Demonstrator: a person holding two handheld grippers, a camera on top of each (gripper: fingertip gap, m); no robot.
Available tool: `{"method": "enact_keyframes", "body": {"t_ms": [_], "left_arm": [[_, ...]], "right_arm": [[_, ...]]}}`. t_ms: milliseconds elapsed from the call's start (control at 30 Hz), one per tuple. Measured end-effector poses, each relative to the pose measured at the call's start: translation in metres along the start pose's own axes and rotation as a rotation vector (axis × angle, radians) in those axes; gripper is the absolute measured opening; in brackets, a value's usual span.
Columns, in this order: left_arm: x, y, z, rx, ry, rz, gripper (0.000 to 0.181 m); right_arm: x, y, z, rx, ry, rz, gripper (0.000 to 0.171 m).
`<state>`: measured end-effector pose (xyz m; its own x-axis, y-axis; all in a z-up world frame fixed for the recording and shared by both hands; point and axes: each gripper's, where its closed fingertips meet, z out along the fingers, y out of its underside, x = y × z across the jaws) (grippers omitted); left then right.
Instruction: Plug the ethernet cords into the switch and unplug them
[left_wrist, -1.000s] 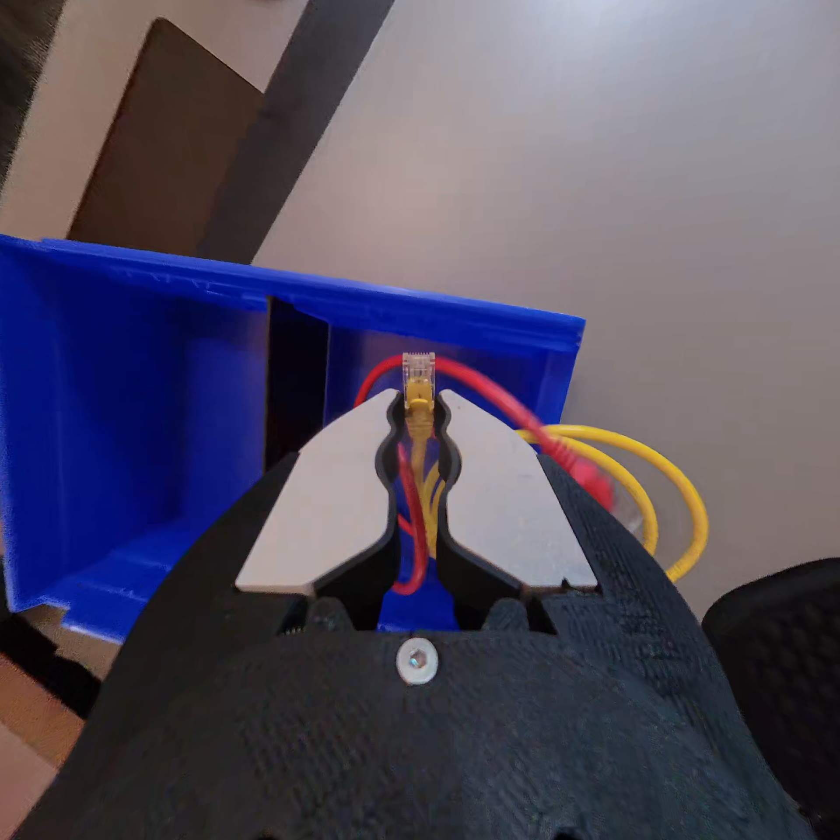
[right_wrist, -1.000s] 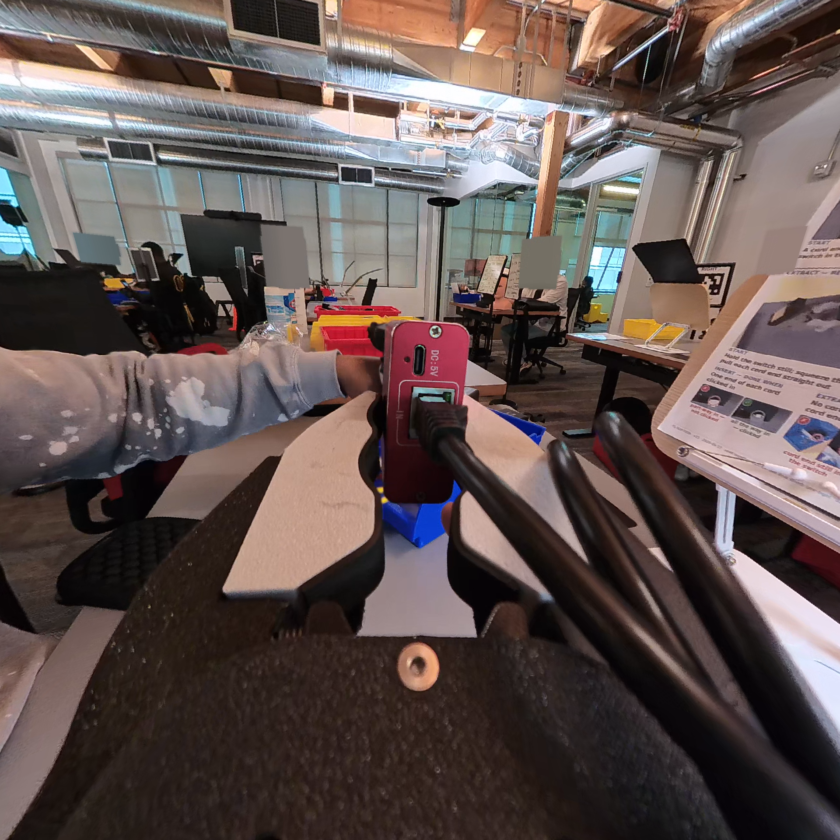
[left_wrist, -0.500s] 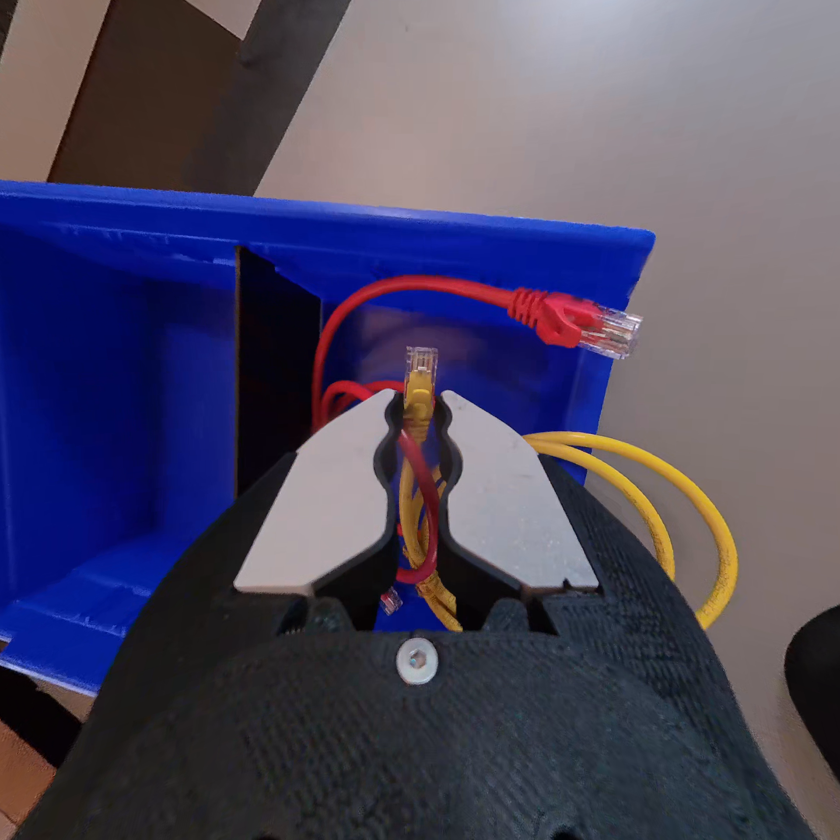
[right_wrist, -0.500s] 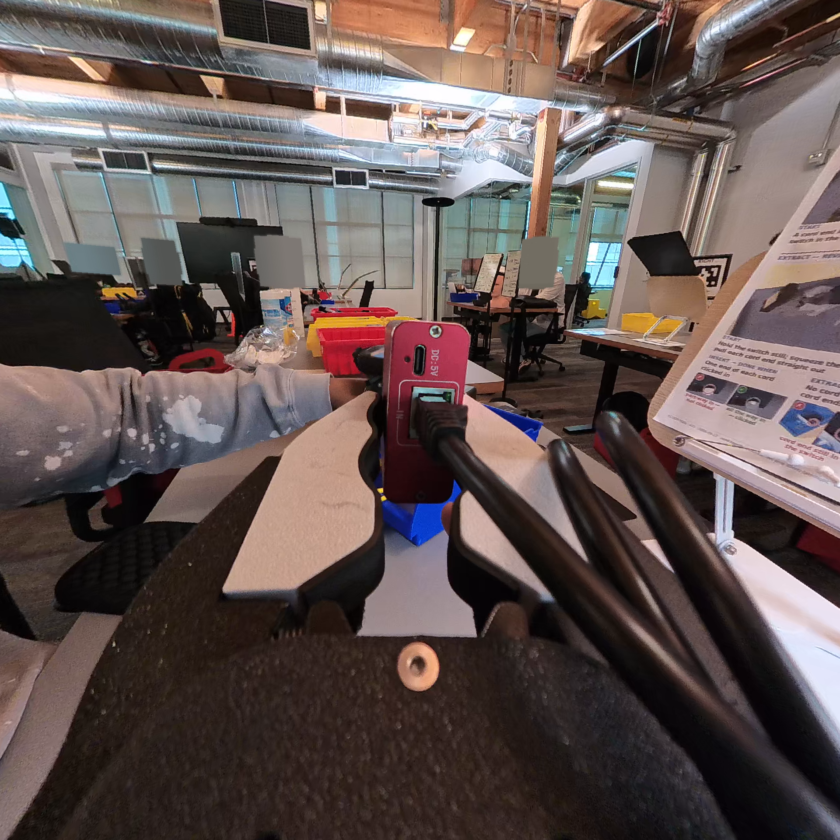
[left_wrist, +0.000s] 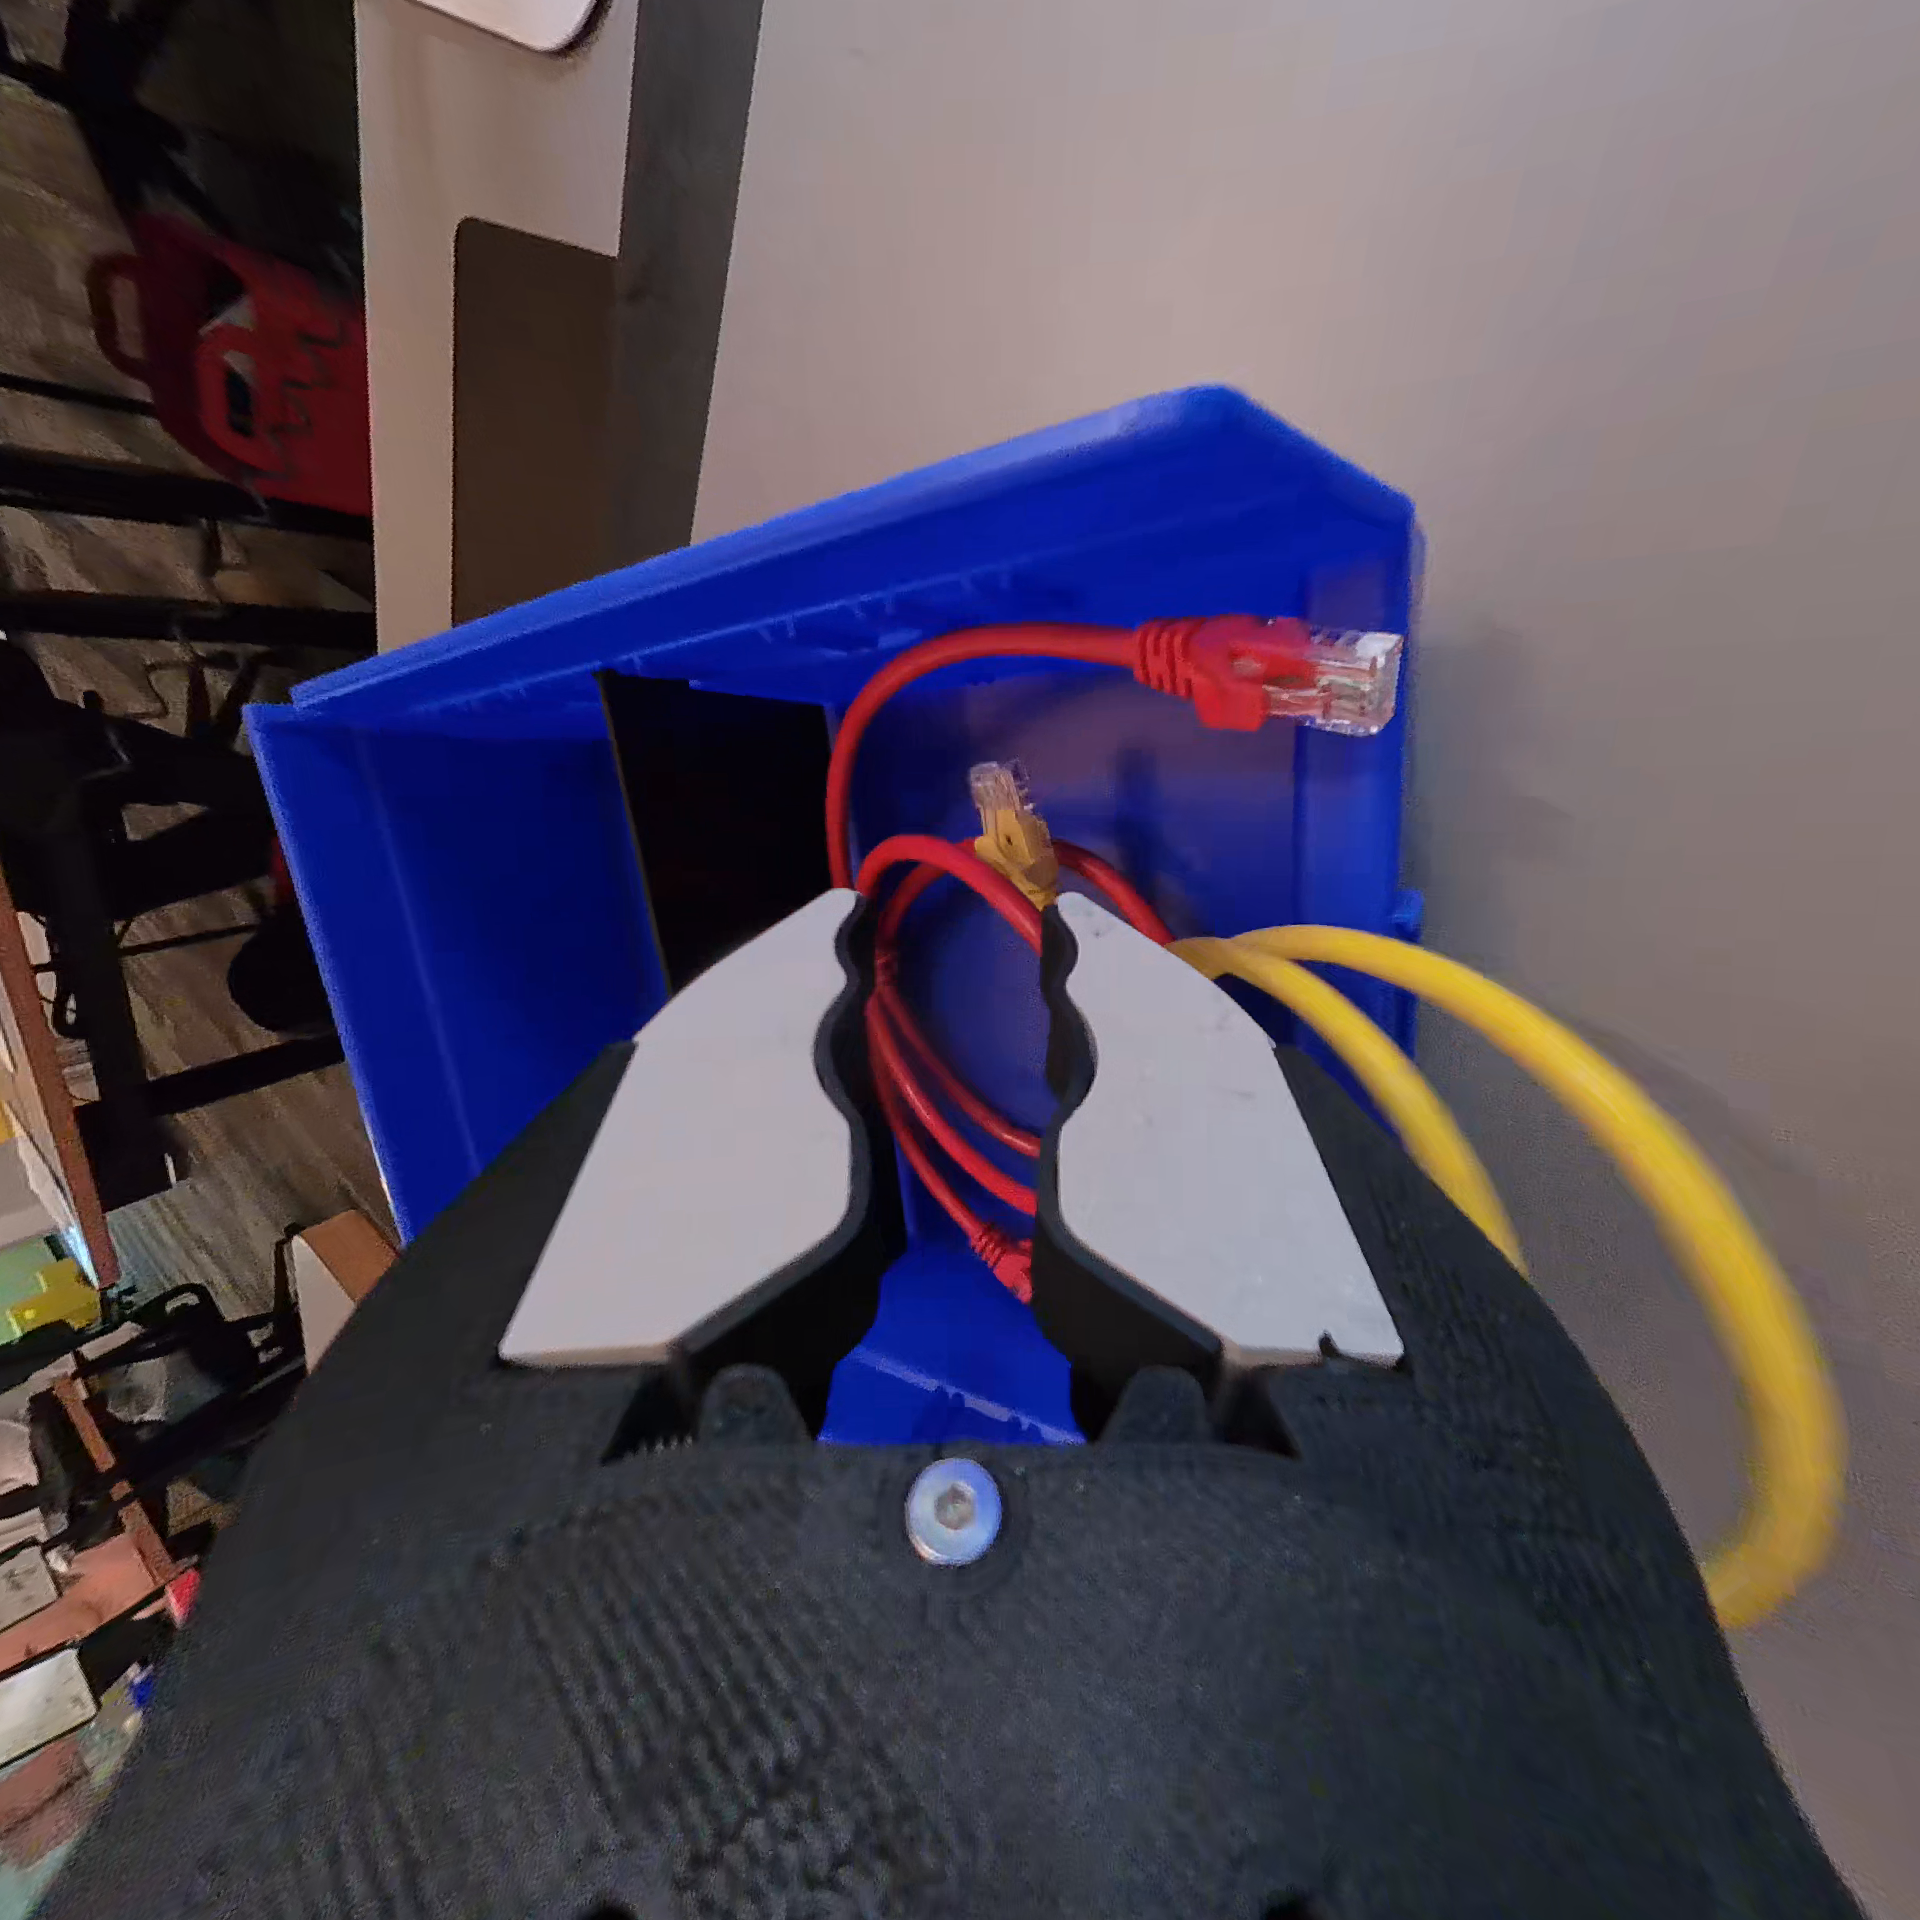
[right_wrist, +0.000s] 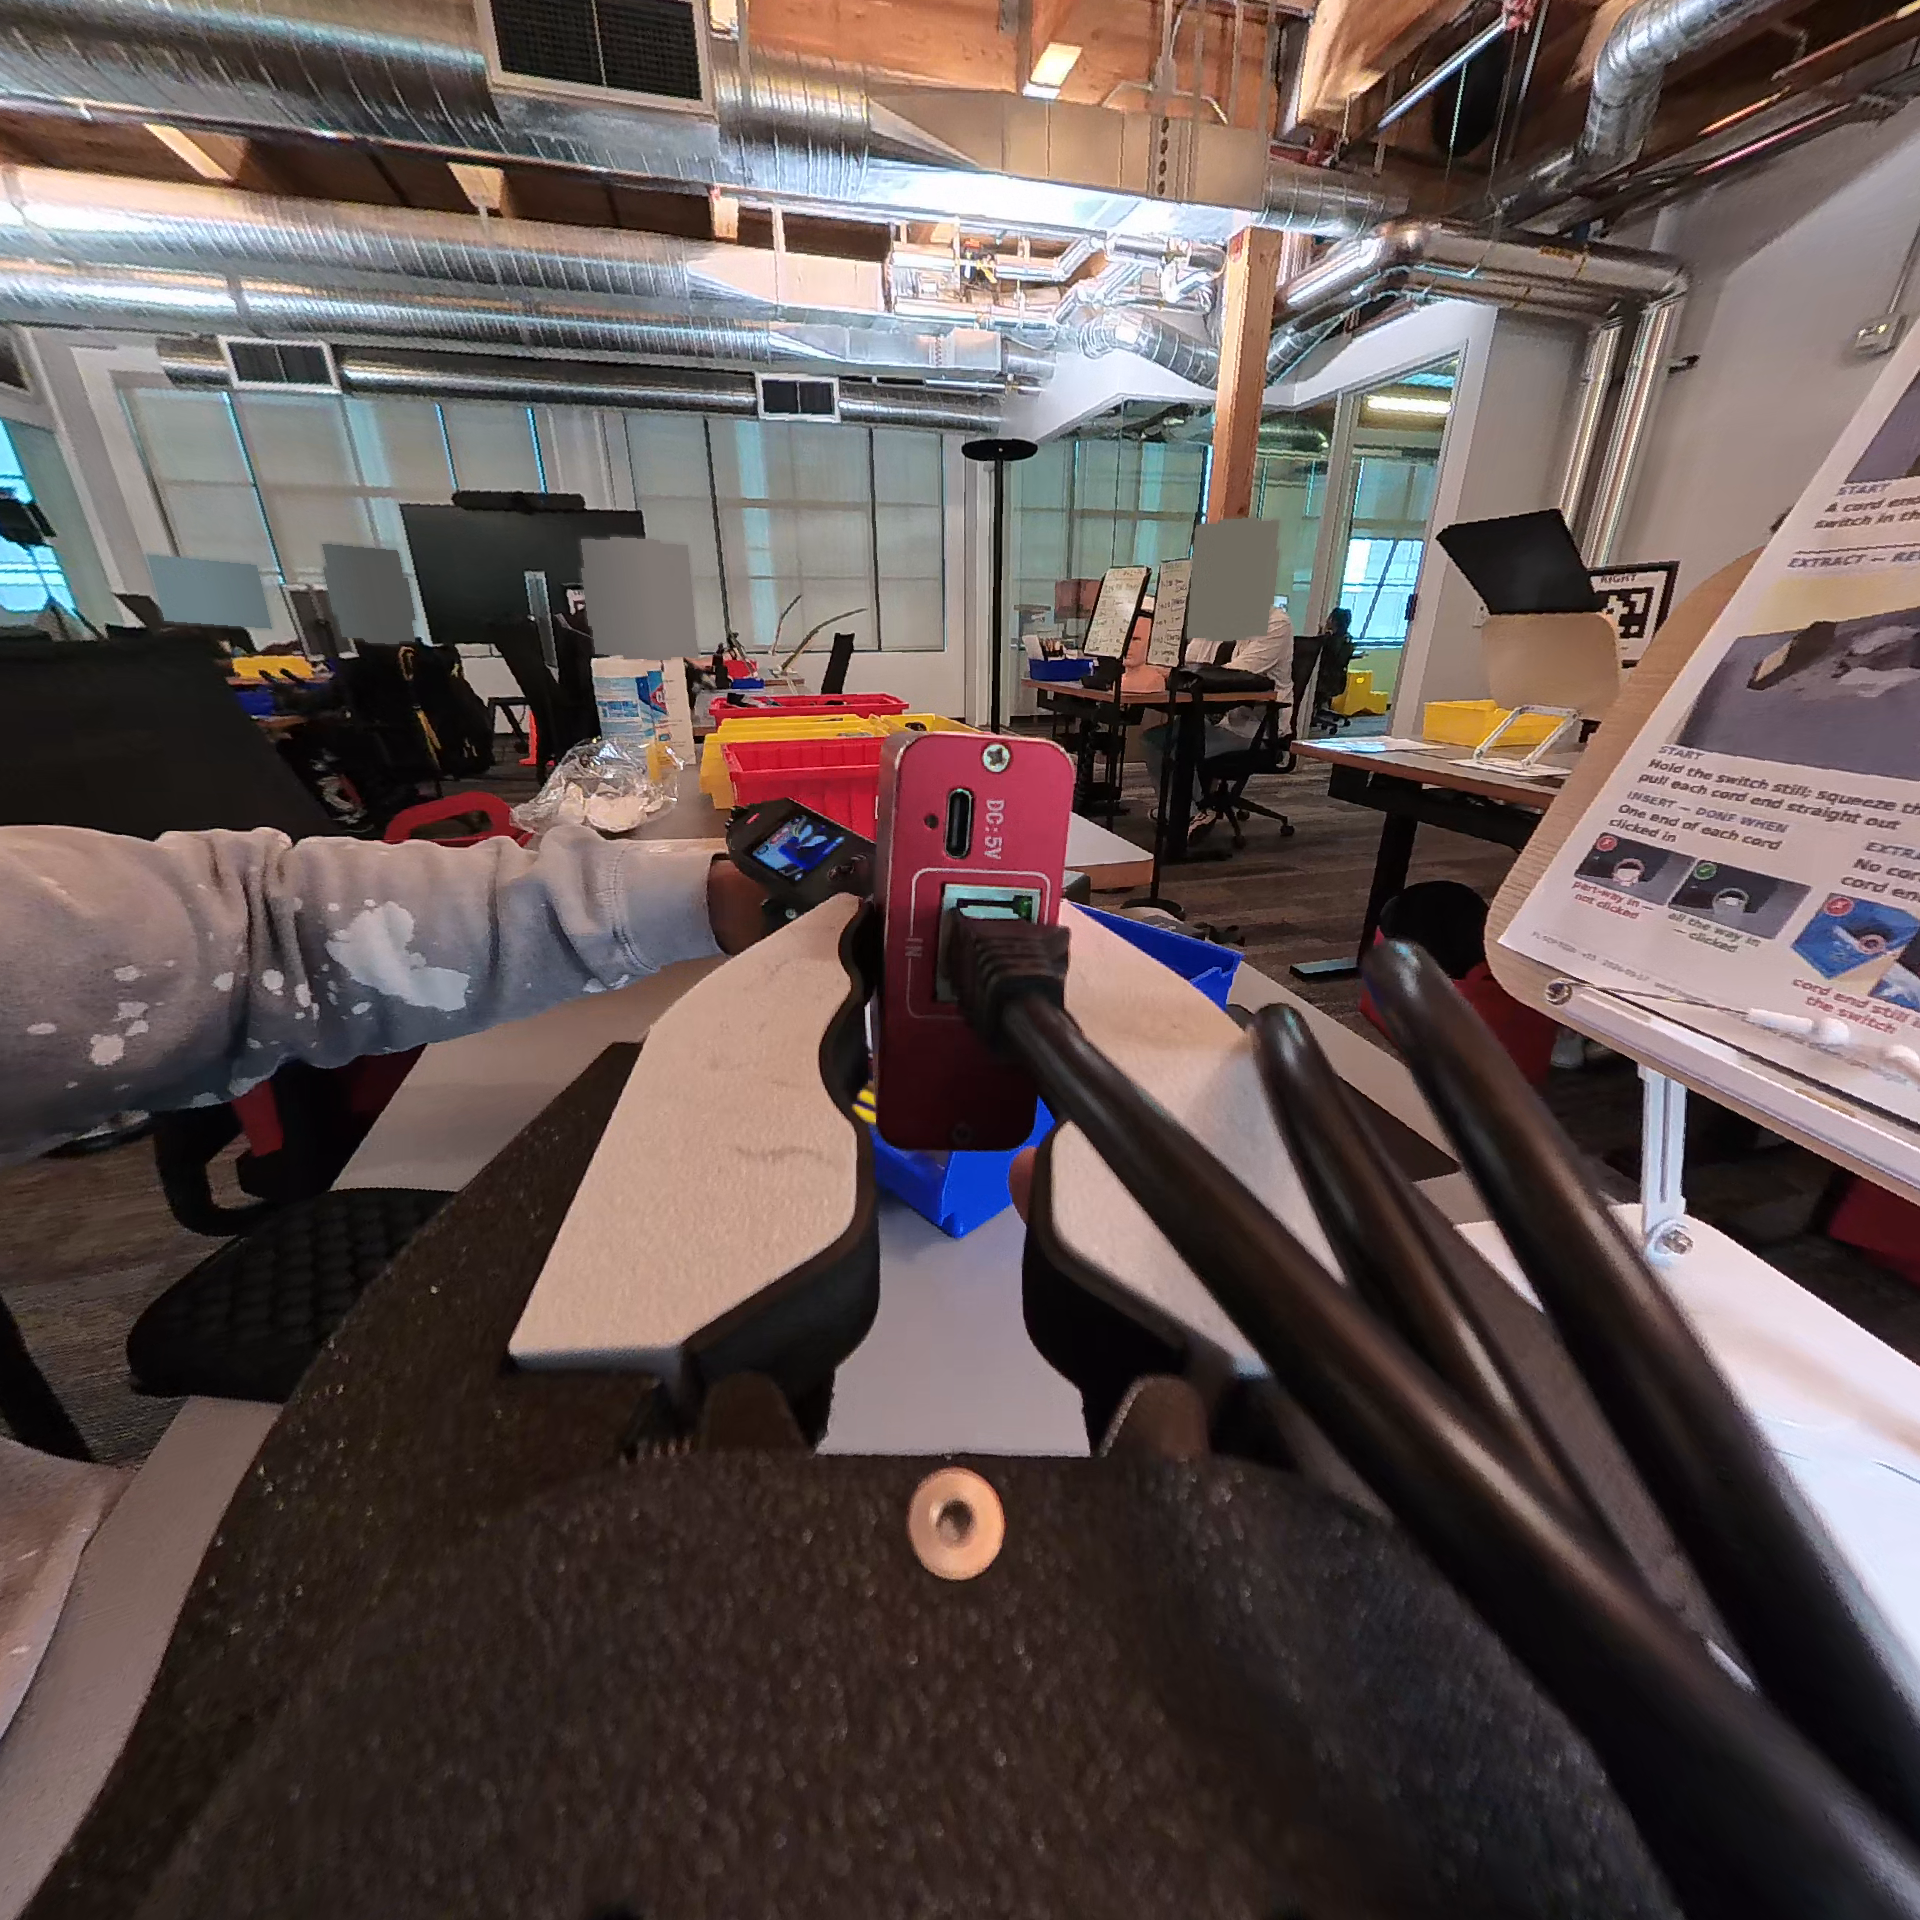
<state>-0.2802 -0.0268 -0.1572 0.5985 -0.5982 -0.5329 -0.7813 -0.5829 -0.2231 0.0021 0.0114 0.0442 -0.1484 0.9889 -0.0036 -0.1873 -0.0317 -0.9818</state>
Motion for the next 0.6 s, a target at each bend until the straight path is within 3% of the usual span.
{"method": "enact_keyframes", "body": {"t_ms": [167,367,600], "left_arm": [[0.026,-0.008,-0.005,0.036,0.181,-0.073,0.023],[0.022,0.002,0.007,0.002,0.239,-0.12,0.022],[0.01,-0.035,0.004,0.112,0.303,-0.111,0.023]], "right_arm": [[-0.001,0.003,0.001,-0.012,-0.003,-0.001,0.025],[0.0,0.007,0.004,-0.021,-0.007,0.011,0.026],[0.002,0.014,0.005,-0.048,-0.001,0.002,0.026]]}}
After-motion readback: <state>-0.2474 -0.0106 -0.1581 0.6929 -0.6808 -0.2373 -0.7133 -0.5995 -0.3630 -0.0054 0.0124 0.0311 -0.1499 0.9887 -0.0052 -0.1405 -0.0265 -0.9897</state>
